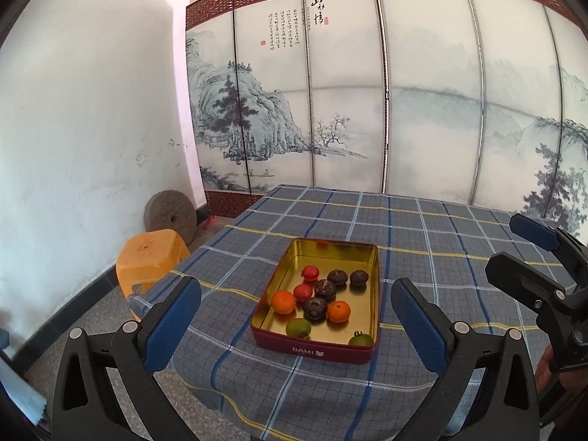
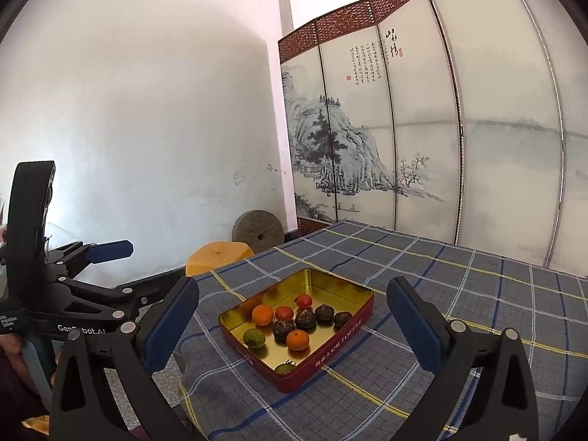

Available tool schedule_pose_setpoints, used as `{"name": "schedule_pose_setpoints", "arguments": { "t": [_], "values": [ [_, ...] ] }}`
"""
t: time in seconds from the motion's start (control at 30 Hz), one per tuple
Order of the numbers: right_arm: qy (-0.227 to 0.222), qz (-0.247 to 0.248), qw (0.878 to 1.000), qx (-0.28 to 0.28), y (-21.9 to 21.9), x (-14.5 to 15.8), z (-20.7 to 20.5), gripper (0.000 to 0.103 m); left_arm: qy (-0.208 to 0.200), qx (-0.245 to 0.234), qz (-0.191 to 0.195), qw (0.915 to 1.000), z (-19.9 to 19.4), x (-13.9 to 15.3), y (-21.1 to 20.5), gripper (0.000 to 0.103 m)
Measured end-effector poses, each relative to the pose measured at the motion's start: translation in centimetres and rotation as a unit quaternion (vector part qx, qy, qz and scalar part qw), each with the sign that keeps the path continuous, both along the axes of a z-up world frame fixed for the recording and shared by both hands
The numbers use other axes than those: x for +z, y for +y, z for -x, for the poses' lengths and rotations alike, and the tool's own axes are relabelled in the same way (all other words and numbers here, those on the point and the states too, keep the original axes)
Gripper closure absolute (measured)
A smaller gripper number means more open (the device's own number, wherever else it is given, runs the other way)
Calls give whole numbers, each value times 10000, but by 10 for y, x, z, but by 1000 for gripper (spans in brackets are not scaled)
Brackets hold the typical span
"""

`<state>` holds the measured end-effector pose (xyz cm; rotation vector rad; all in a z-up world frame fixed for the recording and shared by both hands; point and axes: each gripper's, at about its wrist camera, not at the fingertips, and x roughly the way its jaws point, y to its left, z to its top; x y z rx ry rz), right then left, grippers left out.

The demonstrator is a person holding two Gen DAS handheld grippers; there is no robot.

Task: Organize fruits

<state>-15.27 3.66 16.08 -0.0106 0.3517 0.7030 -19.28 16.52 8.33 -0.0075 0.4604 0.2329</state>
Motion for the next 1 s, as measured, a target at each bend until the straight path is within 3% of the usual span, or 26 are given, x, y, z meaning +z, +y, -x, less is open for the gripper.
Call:
{"name": "schedule_pose_setpoints", "arguments": {
  "t": [0.4,0.6,0.7,0.83,0.93,1.0],
  "values": [
    [373,105,9985,-378,-36,-28,-29,1,401,-162,-162,9989,-32,-17,-12,0],
    [679,728,9898,-1022,-90,-63,-75,1,837,-348,-300,9954,-71,-33,-24,0],
    [1086,1108,9760,-1530,-135,-91,-109,1,934,-355,-265,9946,-88,-38,-26,0],
    [1867,1512,9431,-2300,-205,-131,-162,1,1060,-371,-307,9932,-109,-44,-33,0],
    [2323,1633,9211,-2663,-244,-153,-191,1,1145,-379,-381,9920,-121,-47,-36,0],
    [2507,1689,9128,-2747,-260,-161,-206,1,1170,-378,-498,9912,-128,-49,-40,0]
  ]
}}
